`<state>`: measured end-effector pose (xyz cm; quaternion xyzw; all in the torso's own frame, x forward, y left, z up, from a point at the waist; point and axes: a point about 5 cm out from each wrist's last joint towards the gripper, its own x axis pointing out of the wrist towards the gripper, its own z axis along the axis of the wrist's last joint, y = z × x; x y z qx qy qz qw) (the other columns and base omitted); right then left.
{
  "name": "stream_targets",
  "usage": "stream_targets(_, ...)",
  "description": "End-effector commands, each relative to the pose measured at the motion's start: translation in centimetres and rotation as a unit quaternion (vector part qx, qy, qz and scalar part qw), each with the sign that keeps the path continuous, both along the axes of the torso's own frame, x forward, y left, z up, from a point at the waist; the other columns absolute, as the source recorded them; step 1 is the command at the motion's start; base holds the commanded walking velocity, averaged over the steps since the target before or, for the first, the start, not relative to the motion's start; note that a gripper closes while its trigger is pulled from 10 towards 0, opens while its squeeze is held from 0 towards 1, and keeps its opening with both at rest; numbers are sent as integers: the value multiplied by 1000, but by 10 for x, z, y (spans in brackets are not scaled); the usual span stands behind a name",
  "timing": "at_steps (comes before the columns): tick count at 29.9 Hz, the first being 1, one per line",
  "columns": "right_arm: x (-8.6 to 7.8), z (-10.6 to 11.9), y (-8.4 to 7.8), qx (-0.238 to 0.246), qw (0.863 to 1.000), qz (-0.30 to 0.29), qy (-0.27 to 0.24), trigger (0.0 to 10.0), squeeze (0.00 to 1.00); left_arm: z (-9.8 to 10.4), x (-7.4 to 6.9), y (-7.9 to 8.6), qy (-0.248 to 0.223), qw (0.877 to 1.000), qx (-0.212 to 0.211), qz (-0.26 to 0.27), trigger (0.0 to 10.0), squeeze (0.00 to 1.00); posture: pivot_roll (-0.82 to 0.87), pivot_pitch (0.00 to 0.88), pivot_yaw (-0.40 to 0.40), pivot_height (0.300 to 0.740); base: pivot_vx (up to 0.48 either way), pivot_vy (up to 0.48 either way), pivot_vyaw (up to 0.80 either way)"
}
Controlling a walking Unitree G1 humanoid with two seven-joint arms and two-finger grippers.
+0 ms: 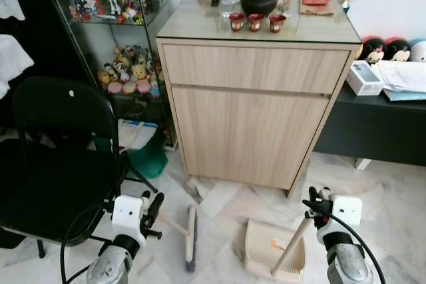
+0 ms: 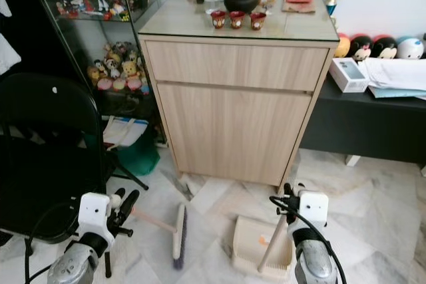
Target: Sweep floor
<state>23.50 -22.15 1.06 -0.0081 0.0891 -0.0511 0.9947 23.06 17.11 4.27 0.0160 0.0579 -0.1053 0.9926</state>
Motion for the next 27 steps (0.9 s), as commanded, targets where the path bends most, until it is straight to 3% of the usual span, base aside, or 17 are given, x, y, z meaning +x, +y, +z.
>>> stream_targets(1, 10, 10, 6, -7, 1000, 18, -22, 10000, 0, 0, -1, 9, 1, 1000, 6, 11, 10000, 0, -74, 0, 31, 740, 0, 0, 800)
stream_targets(27, 14, 10, 12, 5, 999, 31, -20, 10000, 0, 3, 1, 8, -3, 1000, -7, 1, 10000, 0, -64, 0, 31, 740, 0, 0, 800)
